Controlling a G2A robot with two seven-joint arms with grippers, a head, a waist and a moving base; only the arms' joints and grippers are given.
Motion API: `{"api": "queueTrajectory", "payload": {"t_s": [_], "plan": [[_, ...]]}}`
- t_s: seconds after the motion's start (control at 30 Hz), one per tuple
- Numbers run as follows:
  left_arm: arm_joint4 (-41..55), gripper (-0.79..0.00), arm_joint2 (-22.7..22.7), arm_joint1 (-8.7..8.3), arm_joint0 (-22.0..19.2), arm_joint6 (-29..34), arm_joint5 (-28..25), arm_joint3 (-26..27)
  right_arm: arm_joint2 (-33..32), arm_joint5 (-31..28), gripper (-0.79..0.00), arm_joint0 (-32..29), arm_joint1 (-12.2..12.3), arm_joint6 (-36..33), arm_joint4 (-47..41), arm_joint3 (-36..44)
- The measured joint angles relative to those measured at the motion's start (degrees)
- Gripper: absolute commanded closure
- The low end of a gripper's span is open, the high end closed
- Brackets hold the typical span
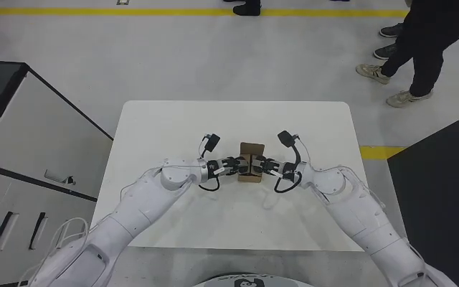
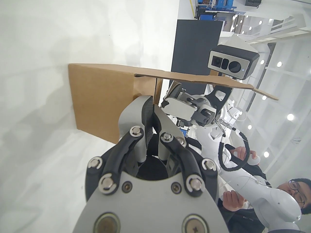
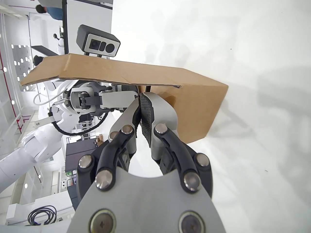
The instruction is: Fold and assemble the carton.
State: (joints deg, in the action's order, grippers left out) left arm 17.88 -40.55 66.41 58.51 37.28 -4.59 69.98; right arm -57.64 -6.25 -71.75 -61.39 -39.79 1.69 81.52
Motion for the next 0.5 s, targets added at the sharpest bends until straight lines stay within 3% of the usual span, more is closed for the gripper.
{"api": "queueTrajectory", "payload": {"t_s": [0.5], "plan": [[-1.6, 0.0, -1.0, 0.82, 0.7, 0.0, 1.6, 0.2, -1.1, -0.4, 0.0, -0.5, 0.0, -0.8, 0.3, 0.3]]}}
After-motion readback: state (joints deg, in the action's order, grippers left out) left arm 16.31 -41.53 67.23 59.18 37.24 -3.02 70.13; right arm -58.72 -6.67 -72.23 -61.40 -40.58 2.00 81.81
